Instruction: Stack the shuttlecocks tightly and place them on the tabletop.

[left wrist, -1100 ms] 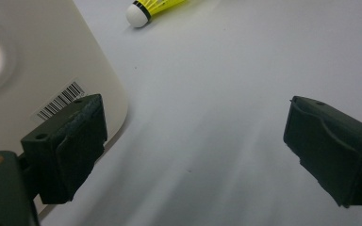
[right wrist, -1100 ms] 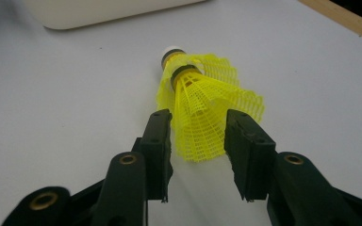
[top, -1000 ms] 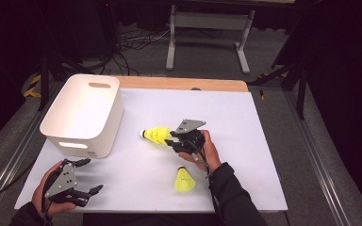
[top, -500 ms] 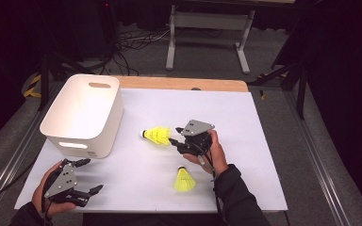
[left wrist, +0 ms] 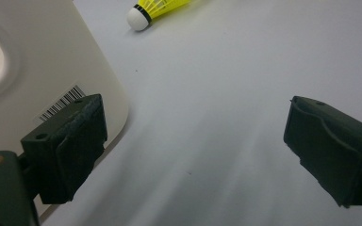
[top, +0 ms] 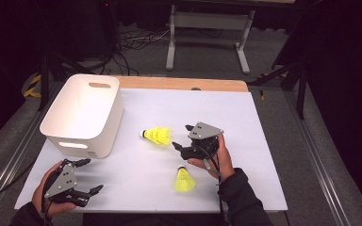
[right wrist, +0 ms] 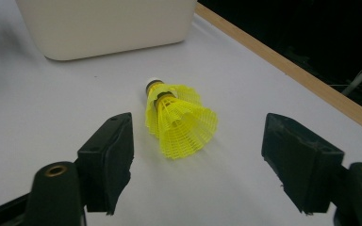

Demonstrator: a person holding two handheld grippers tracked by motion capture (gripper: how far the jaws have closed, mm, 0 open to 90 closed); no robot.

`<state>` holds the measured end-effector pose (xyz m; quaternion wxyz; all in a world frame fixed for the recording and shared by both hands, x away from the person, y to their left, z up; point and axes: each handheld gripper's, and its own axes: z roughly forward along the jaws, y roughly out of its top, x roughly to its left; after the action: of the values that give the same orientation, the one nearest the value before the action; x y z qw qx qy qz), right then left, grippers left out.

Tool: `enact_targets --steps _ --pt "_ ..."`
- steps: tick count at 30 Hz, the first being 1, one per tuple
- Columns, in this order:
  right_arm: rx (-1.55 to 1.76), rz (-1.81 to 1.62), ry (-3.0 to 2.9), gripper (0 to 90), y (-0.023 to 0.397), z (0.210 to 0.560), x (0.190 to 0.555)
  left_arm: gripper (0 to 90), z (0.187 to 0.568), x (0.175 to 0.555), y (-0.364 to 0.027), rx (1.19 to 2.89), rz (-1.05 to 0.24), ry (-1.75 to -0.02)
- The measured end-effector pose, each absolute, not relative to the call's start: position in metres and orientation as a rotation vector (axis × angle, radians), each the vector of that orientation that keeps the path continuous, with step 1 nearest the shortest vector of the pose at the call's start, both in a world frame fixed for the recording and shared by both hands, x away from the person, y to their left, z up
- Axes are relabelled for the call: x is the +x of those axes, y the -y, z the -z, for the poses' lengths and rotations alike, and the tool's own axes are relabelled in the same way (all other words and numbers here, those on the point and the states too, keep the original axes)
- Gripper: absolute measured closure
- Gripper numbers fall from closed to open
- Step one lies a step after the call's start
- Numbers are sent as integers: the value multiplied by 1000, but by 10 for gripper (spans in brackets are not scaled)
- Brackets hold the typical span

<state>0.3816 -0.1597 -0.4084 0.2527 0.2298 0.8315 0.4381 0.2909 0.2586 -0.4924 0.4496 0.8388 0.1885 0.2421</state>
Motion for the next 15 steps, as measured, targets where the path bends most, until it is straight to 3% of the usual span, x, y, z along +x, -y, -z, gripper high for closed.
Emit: enact_targets --steps 15 --pt "595 -1177 -2265 223 176 413 341 71 493 290 -258 2077 -605 -472"
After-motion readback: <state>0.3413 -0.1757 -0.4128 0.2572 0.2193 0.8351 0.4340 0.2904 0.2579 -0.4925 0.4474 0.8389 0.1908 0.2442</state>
